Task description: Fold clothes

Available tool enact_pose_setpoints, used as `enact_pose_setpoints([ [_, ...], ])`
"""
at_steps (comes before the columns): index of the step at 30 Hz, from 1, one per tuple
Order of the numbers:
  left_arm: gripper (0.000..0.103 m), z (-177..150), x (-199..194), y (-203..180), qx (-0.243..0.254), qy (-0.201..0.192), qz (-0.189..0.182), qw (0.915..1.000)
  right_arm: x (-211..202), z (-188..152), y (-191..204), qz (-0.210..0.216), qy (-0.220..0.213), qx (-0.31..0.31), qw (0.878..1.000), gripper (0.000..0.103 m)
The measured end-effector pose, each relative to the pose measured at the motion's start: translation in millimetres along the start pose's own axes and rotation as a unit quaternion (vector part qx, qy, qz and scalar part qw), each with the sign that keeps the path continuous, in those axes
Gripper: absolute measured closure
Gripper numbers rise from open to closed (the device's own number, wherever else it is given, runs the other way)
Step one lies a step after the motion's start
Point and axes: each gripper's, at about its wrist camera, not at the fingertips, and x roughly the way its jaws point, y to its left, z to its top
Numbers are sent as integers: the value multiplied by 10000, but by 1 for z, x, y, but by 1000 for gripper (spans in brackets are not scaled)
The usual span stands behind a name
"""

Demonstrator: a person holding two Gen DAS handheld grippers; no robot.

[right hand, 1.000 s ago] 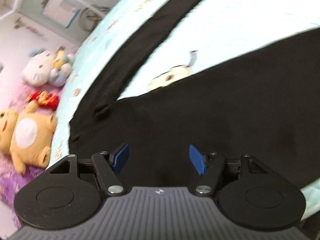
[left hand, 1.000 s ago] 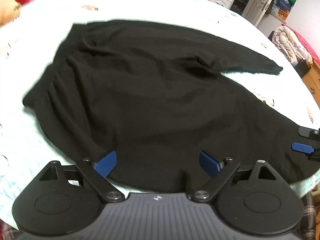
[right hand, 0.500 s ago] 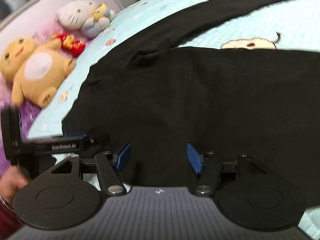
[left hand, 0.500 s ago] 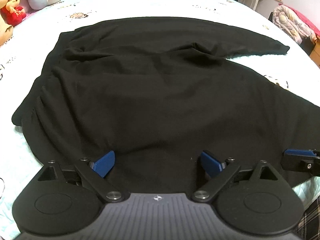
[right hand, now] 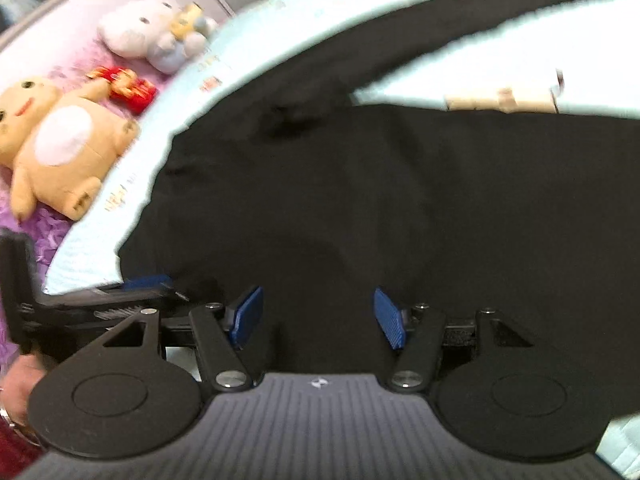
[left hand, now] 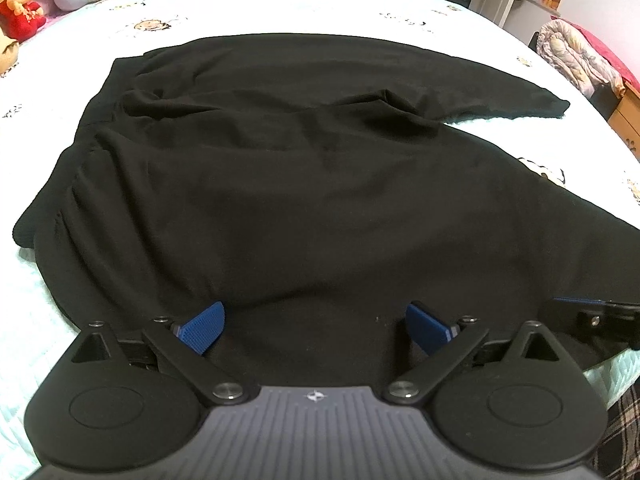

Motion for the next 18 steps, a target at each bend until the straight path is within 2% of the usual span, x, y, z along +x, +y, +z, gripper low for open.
enact_pose_setpoints([
  [3,3,3,-1,4,-108,41,-82,9999,-3,3,2,51,3,2,10000,40],
  [7,4,6,-3,8,-251,87,-184,9995,-16,14,12,245,-278,8,9993,40],
  [10,4,7,-2,7,-261,123,-173,9994,-22,20,26,292,-600,-418,9969,36],
  [15,3,8,-1,6,-216,145,-125,9996,8,11,11,-60,-168,-297,9994,34],
  [18,3,9,-1,7,-199,146,-141,9996,9,5,13,-61,-166,-467,9987,34],
])
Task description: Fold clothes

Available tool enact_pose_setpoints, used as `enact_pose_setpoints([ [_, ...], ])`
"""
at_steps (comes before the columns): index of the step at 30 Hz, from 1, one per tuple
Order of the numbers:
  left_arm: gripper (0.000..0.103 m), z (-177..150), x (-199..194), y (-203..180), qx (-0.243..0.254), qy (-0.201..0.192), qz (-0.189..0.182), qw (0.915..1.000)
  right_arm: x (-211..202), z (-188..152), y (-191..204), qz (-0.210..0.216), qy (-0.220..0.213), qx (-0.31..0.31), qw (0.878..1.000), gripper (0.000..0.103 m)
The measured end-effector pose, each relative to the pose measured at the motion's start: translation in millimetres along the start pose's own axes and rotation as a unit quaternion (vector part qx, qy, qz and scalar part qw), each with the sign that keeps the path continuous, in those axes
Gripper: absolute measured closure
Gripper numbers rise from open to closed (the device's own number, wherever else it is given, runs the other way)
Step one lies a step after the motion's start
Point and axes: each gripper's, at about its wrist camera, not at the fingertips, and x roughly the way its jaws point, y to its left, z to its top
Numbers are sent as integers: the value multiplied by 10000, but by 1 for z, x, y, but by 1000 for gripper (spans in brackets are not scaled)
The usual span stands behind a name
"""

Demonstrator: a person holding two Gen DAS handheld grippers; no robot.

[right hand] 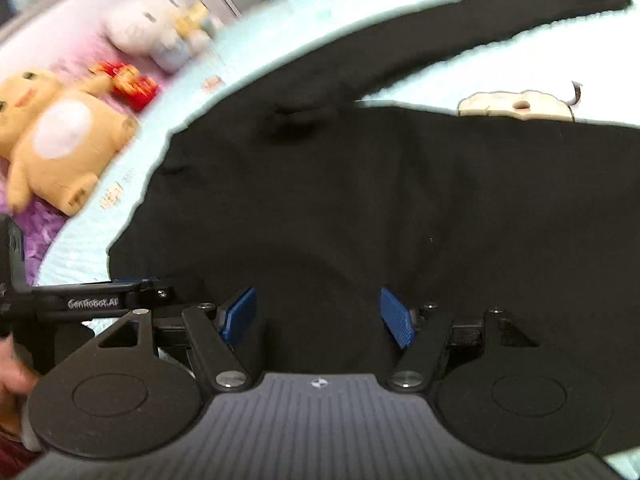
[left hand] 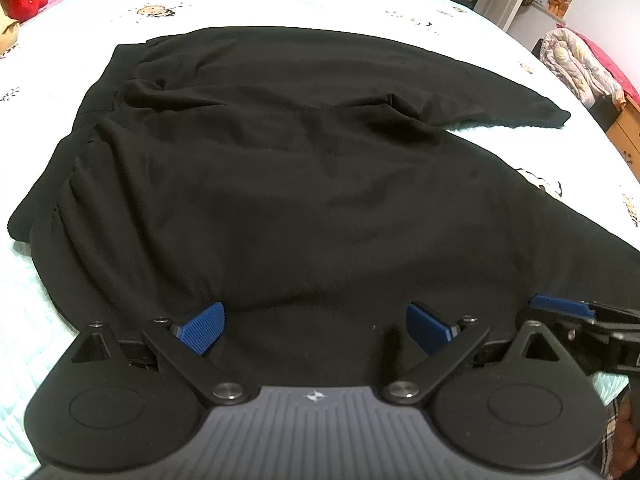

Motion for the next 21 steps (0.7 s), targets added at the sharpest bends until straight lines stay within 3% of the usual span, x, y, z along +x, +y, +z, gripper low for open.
enact_pose_setpoints([
  [7,1,0,2,-1,24,-4,8,10000,-9,4,17,165,-128,-227,9995,35],
  [11,0,0,3,-1,12,1,-9,10000,8,-3,17,127,212,-319,9992,34],
  [14,0,1,3,0,8,8,-22,10000,8,-9,20,118,143,-434,9989,34],
  [21,0,-2,2,0,33,-26,-44,10000,-9,-6,20,401,127,-164,9990,34],
])
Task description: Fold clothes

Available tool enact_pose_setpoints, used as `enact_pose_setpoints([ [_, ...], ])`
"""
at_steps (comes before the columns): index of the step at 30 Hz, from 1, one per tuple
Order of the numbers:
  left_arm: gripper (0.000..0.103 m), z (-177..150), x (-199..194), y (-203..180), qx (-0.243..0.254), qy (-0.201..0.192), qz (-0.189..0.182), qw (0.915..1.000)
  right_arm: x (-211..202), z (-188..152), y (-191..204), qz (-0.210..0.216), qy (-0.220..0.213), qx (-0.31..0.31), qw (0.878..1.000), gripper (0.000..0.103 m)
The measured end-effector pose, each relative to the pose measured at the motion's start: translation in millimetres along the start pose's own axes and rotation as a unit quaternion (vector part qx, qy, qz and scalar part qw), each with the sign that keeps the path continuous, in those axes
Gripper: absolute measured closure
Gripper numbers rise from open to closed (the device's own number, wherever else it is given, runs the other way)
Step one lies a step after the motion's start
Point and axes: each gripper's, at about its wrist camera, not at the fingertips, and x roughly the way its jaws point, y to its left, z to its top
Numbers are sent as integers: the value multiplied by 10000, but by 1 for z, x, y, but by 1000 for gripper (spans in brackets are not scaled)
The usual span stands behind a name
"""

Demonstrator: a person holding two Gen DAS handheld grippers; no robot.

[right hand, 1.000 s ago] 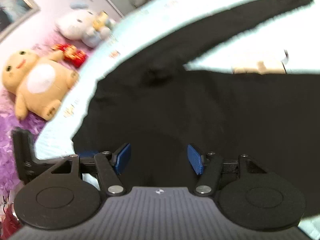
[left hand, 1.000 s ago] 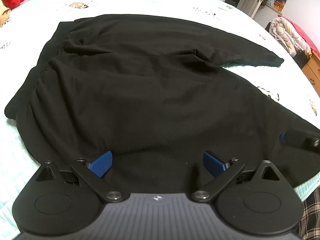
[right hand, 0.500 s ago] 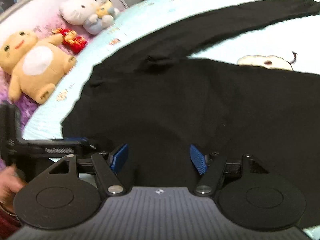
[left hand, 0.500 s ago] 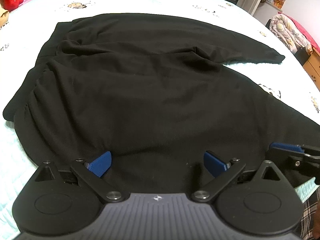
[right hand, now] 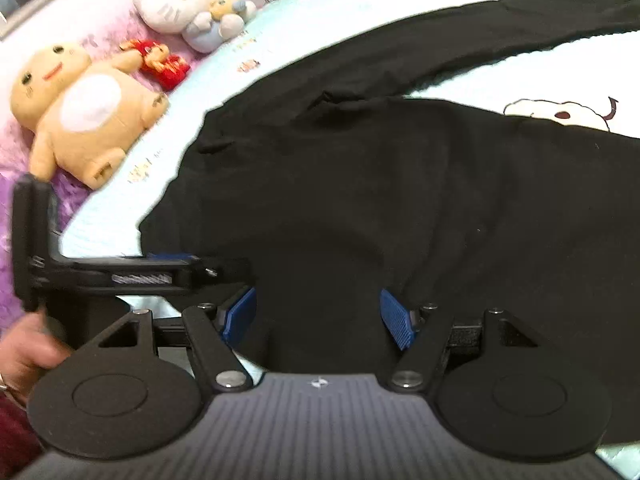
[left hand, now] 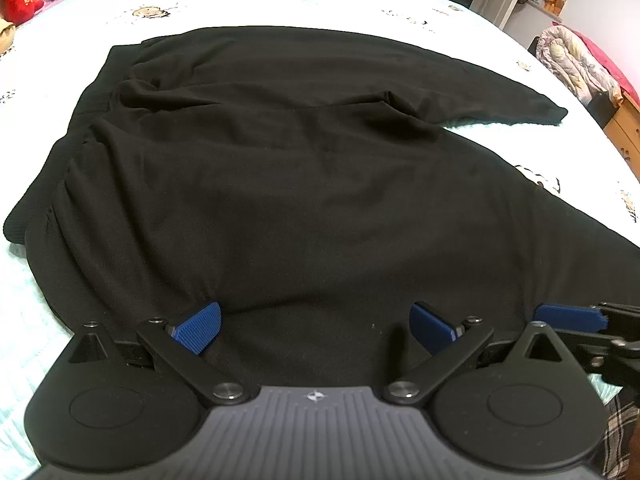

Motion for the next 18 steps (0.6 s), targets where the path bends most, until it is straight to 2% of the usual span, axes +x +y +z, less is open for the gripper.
enact_pose_setpoints([
  [3,0,-1,-2,6,-158,-39,-105,9998,-3,-3,-3,106,20,-22,9999,35],
  [6,0,-2,-7,16,-415,-93,-302,9986,1,-12,-18,152,76,290,9994,38],
  [10,9,-3,-20,35,-969,-279,-565,9933,-5,-12,-21,237,61,455,9987,38],
  [16,11,-2,-54,55,-1501,-1017,-935,9790,-14,-8,-22,338,-68,563,9978,38],
  [18,11,1,-57,62,-1604,-1214,-871,9757,-16,-7,-23,367,-120,595,9975,38],
])
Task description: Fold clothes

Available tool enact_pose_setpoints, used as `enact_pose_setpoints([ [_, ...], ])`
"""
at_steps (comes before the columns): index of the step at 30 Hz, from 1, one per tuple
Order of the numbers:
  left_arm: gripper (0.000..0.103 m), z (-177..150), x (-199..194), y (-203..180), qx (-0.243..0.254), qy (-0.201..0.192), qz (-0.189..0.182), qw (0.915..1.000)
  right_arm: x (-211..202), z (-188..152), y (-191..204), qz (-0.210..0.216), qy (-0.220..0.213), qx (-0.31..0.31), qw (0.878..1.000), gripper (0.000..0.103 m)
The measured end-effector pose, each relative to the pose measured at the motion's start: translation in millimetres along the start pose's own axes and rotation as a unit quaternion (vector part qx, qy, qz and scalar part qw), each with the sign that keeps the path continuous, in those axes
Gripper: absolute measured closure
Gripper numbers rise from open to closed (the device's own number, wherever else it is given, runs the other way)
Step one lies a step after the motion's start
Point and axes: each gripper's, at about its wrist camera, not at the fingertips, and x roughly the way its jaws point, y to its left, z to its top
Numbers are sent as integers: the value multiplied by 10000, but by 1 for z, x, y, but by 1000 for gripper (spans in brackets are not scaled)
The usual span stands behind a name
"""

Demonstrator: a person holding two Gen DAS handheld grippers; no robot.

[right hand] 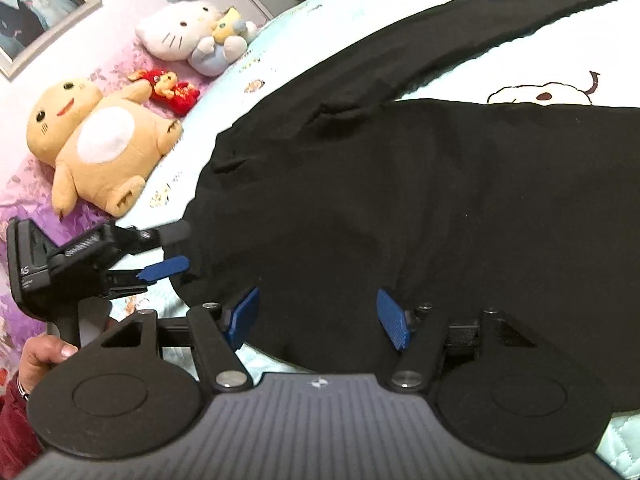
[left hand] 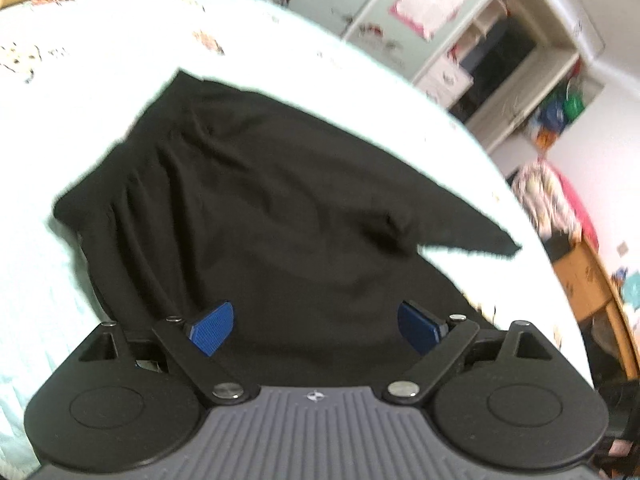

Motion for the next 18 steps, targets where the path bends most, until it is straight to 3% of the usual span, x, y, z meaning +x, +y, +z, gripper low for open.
enact_pose_setpoints([
  [2,10,4,4,10,-98,-108,228,9996,-1,0,-6,36,-28,125,9999,38],
  [3,10,5,10,18,-199,-35,526,9984,-1,-1,-9,43,-33,186,9998,38],
  [5,17,4,19,35,-456,102,930,9946,2,-5,-19,-28,55,305,9995,38],
  [13,17,9,-6,48,-871,-403,322,9949,-3,-6,-29,135,115,424,9989,38],
  [18,17,26,-14,52,-1313,-1007,-213,9860,-1,0,-21,65,220,161,9996,38],
])
